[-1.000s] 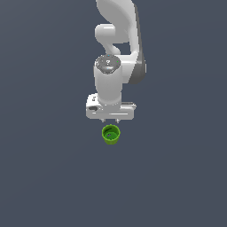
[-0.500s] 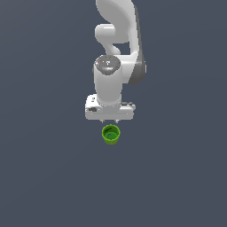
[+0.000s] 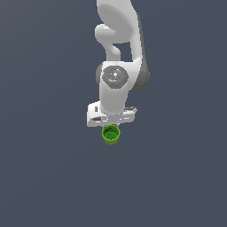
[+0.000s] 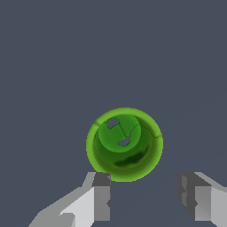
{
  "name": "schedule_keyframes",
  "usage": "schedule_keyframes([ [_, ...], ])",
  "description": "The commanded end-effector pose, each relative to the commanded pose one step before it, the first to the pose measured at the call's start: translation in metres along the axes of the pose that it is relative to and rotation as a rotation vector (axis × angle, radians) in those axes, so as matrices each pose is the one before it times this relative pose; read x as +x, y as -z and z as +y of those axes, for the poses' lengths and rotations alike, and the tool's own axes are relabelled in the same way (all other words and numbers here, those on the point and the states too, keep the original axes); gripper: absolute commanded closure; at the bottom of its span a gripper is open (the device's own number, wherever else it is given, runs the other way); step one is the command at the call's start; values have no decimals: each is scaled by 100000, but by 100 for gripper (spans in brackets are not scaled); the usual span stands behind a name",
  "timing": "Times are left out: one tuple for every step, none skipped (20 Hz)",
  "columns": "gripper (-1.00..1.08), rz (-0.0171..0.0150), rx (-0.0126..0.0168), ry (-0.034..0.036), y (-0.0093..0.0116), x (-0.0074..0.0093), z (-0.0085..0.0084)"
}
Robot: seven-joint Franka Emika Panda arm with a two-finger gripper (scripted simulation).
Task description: Pick up the object and move it to a goal position.
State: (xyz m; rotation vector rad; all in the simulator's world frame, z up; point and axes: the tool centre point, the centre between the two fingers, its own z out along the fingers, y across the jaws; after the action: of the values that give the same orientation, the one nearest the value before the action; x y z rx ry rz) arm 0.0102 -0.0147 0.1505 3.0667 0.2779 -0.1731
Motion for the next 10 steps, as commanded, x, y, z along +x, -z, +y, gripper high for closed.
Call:
schedule_keyframes([
  [-20,-3428,-1973,7290,-470,527,0],
  [-20,-1595,-887,3283,-202,237,32],
  [-20,-1712,-922,3441,-210,244,46],
  [-20,-1830,-952,3586,-217,249,62],
  [-20,-1886,-944,3599,-216,243,76],
  [-20,-1914,-919,3557,-212,234,88],
  [-20,-1942,-892,3513,-207,224,100],
  [-20,-1969,-863,3469,-203,213,110],
  [-20,-1995,-833,3424,-199,202,120],
  [-20,-2021,-800,3380,-194,191,128],
])
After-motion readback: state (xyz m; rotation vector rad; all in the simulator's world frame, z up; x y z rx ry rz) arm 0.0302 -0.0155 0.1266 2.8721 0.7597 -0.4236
